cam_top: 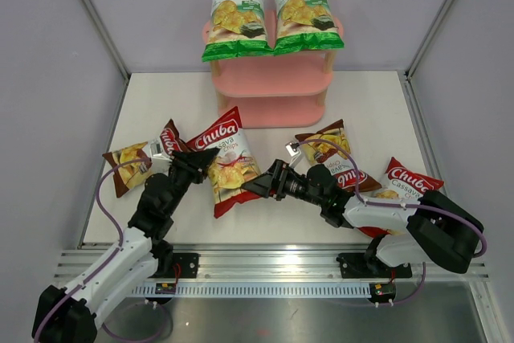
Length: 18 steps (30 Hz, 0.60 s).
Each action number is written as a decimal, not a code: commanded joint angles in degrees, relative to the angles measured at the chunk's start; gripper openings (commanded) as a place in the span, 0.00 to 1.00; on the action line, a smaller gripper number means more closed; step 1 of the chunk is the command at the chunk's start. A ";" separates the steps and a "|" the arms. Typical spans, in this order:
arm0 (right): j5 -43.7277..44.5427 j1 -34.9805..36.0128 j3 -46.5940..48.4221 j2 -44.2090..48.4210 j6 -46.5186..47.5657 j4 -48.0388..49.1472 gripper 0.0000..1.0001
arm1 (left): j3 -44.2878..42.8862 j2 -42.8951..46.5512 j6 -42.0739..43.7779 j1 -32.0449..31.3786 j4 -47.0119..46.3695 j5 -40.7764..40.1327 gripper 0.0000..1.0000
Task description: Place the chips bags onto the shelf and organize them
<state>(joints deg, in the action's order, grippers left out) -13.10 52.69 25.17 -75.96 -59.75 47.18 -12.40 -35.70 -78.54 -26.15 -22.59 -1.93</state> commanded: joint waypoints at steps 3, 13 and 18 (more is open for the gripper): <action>0.54 0.66 3.57 -0.15 3.57 3.71 0.73 | -3.50 1.25 0.84 -0.92 -4.66 1.31 0.37; -0.43 -0.47 3.75 3.01 11.93 1.87 0.27 | -2.01 5.02 3.04 -0.74 1.13 0.88 0.75; -5.87 -7.76 1.38 2.93 7.82 7.04 0.21 | -0.44 7.66 3.13 0.48 7.64 -1.23 0.99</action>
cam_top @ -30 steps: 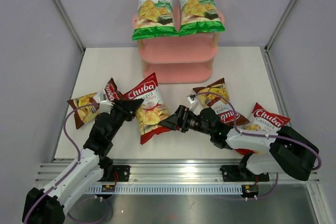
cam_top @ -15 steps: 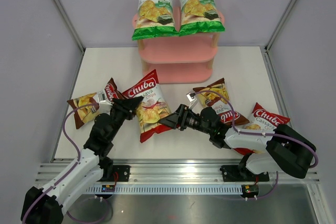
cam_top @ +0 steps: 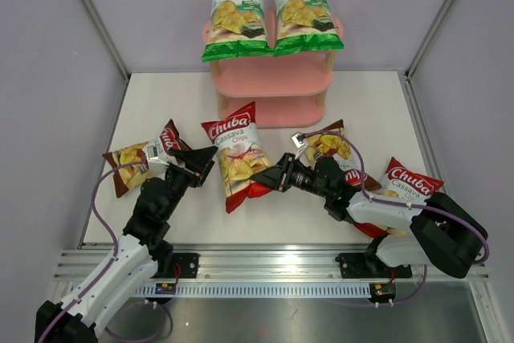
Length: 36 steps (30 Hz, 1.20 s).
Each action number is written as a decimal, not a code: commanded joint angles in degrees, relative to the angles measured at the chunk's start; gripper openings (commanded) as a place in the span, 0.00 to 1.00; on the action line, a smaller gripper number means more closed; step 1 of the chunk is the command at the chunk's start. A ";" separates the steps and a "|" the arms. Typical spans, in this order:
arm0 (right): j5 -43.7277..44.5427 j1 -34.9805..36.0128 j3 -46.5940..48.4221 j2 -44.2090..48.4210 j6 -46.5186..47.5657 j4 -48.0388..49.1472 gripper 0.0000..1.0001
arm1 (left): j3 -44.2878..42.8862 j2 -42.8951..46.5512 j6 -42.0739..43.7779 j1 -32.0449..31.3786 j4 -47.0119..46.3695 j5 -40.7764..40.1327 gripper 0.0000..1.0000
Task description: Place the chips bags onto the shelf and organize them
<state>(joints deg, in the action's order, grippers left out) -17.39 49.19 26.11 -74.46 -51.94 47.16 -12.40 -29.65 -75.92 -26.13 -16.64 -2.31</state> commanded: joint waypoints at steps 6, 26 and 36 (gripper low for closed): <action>-5.02 -9.90 2.28 2.21 0.09 5.14 0.21 | 0.72 5.47 1.82 3.36 8.37 -0.59 0.99; -12.75 -20.79 16.24 -0.76 0.62 0.47 0.22 | -14.05 6.37 22.03 4.68 34.66 -0.07 0.99; -20.23 -29.85 29.68 -18.17 -5.71 6.28 0.22 | -20.90 7.41 28.36 4.77 40.62 0.11 0.99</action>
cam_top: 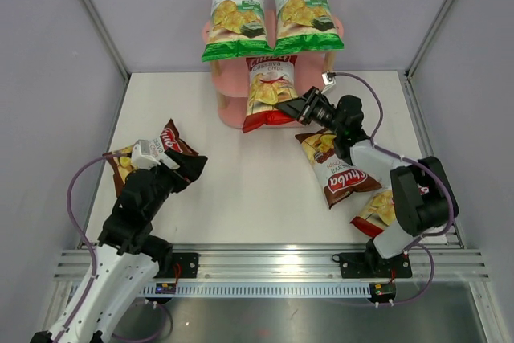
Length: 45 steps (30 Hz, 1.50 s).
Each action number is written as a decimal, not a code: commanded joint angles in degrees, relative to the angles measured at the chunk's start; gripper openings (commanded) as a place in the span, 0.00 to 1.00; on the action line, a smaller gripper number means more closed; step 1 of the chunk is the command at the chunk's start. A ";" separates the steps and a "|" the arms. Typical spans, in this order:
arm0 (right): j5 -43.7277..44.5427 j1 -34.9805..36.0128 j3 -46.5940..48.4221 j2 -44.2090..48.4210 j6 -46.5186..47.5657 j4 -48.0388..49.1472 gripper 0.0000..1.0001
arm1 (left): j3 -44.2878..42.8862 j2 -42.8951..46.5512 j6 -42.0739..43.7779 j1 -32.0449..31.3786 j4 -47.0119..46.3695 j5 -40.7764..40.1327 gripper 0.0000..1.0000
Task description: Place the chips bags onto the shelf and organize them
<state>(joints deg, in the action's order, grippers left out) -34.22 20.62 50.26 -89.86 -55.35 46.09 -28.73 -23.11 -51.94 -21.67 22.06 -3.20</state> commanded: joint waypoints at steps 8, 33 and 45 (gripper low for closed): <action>-4.10 -1.64 17.92 -16.19 -8.44 6.65 0.23 | -16.52 -3.07 15.46 0.31 12.20 2.59 0.99; 12.33 6.18 34.64 -31.51 -15.31 -4.77 0.27 | -22.51 0.61 21.35 0.31 21.62 -1.54 0.99; 13.30 6.27 39.56 -33.01 -13.64 -10.39 0.40 | -21.45 1.32 21.71 0.31 21.53 -1.46 0.99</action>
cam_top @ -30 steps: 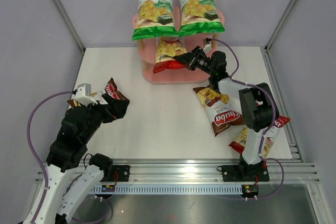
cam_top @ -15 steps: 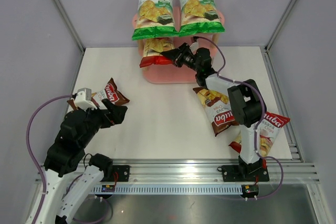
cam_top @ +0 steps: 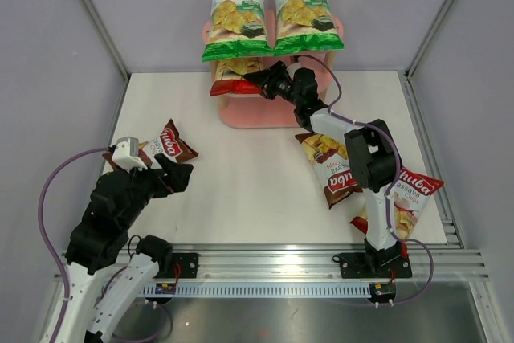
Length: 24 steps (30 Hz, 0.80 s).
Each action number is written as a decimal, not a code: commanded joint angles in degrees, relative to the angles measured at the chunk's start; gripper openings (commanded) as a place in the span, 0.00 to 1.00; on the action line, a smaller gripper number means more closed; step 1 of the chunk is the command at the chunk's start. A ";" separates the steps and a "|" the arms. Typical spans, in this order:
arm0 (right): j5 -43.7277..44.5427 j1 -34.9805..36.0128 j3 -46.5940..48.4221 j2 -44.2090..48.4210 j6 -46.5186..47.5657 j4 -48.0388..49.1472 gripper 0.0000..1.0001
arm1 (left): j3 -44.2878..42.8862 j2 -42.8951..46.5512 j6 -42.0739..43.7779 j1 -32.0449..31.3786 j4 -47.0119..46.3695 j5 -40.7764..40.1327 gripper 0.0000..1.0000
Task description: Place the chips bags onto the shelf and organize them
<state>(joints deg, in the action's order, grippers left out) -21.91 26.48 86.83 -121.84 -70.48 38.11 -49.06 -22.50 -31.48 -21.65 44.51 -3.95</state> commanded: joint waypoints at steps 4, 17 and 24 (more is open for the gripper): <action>-0.06 0.41 3.44 -0.59 1.83 -3.30 0.49 | -0.78 0.88 1.16 0.29 -0.74 -0.36 0.99; 1.17 -0.37 -6.05 7.32 1.75 -1.37 0.69 | -0.34 1.06 0.72 0.29 -1.00 0.69 0.99; 0.99 -0.81 -10.53 10.83 1.75 0.48 0.70 | 0.45 0.79 0.11 0.29 -1.80 1.83 0.99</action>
<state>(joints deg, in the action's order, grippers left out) -21.85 26.22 77.97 -114.93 -69.89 36.99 -49.04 -21.80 -31.53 -21.65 44.51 -3.53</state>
